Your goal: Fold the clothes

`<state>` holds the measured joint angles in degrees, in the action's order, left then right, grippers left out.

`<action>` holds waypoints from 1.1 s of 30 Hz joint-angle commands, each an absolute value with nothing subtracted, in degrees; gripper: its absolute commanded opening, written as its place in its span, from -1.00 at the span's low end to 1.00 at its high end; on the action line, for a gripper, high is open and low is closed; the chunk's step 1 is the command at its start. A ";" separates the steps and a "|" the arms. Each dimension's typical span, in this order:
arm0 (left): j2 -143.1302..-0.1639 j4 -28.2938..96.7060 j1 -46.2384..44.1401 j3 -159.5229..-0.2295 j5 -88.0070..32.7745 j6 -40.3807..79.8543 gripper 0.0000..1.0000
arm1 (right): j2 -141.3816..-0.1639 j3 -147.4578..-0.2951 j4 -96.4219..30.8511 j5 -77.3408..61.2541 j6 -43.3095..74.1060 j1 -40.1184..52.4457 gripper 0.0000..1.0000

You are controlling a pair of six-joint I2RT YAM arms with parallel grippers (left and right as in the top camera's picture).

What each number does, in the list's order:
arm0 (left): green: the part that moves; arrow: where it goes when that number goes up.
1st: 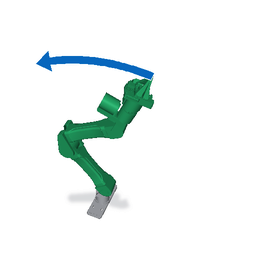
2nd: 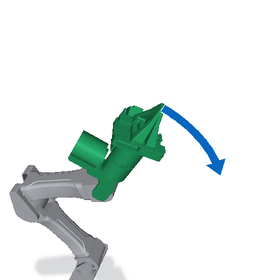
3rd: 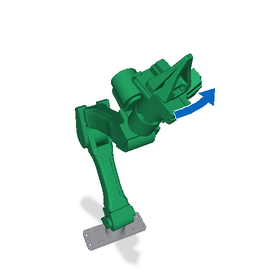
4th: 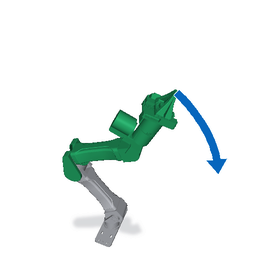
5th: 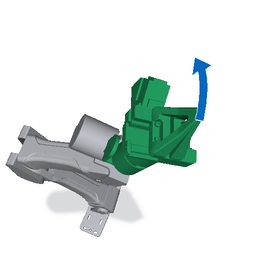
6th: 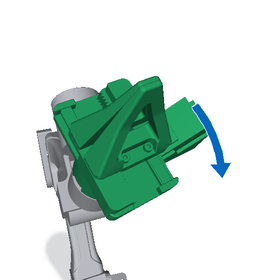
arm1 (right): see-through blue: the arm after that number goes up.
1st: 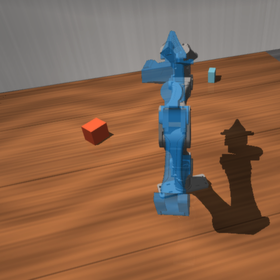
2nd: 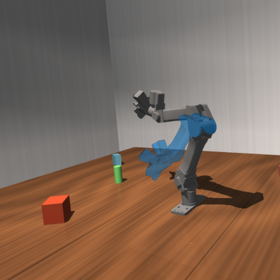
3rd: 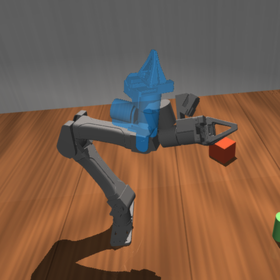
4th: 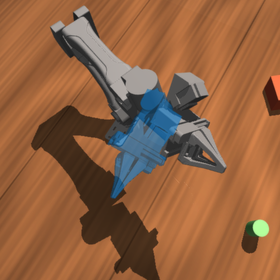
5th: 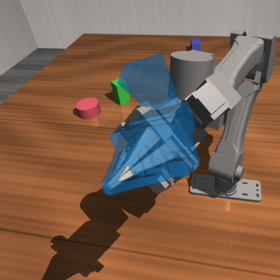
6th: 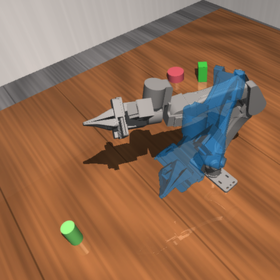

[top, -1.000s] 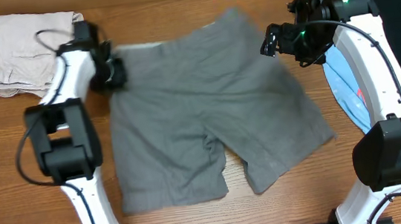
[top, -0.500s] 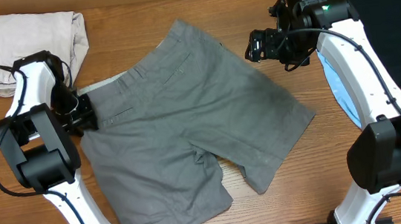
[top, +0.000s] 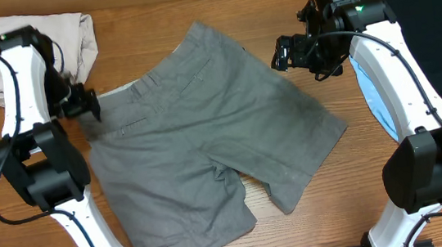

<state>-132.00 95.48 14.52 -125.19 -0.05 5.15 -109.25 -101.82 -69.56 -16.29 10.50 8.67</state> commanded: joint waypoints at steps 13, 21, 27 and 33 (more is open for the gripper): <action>-121.45 96.79 10.81 -148.16 -3.99 0.51 1.00 | -106.04 -101.75 -71.48 -19.64 10.66 8.62 1.00; -111.94 96.25 10.11 -148.79 -4.51 -1.32 1.00 | -97.91 -101.73 -73.82 -19.59 10.66 8.62 1.00; -105.32 95.72 10.09 -148.79 -4.54 -1.34 1.00 | -92.36 -101.73 -76.40 -18.96 10.66 8.62 1.00; -100.86 95.74 10.09 -148.79 -4.51 -1.34 1.00 | -89.86 -101.73 -78.37 -18.94 10.66 8.62 1.00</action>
<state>-103.88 95.98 10.46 -147.50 -3.92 -0.21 -91.90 -101.65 -77.76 -19.09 10.48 8.67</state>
